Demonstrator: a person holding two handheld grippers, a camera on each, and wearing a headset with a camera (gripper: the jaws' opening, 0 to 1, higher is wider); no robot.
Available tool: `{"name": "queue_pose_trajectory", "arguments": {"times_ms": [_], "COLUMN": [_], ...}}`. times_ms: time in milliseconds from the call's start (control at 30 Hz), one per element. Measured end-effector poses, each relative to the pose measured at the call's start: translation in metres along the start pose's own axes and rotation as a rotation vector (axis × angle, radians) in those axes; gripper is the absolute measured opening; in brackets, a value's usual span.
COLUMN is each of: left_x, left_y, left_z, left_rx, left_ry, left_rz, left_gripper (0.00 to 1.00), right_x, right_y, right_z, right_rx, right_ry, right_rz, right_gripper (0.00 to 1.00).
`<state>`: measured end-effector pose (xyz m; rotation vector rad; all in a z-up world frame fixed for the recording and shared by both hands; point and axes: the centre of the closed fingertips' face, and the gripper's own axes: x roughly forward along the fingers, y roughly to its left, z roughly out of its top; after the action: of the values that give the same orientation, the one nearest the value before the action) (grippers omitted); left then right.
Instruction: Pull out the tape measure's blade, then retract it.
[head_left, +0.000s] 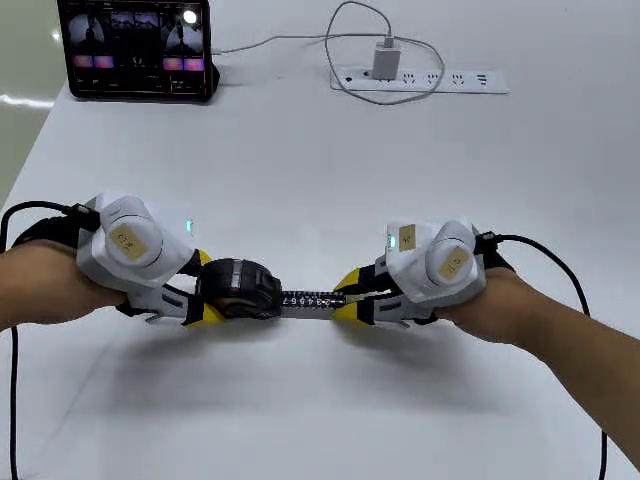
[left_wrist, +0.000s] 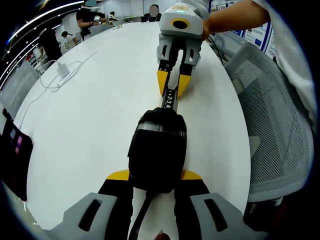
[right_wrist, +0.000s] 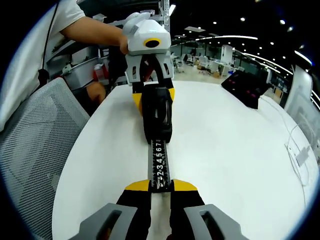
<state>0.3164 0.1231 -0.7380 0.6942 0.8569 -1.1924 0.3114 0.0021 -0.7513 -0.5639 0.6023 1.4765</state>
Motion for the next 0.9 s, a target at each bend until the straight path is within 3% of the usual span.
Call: {"name": "queue_pose_trajectory", "arguments": {"times_ms": [900], "left_x": [0.0], "left_y": [0.0], "left_z": [0.001], "left_rx": [0.005], "left_ry": [-0.003], "left_rz": [0.004], "left_gripper": [0.26], "right_x": [-0.023], "right_y": [-0.002], "right_z": [-0.026], "right_rx": [0.0], "right_ry": [0.039], "right_rz": [-0.018], "right_gripper": [0.1]}}
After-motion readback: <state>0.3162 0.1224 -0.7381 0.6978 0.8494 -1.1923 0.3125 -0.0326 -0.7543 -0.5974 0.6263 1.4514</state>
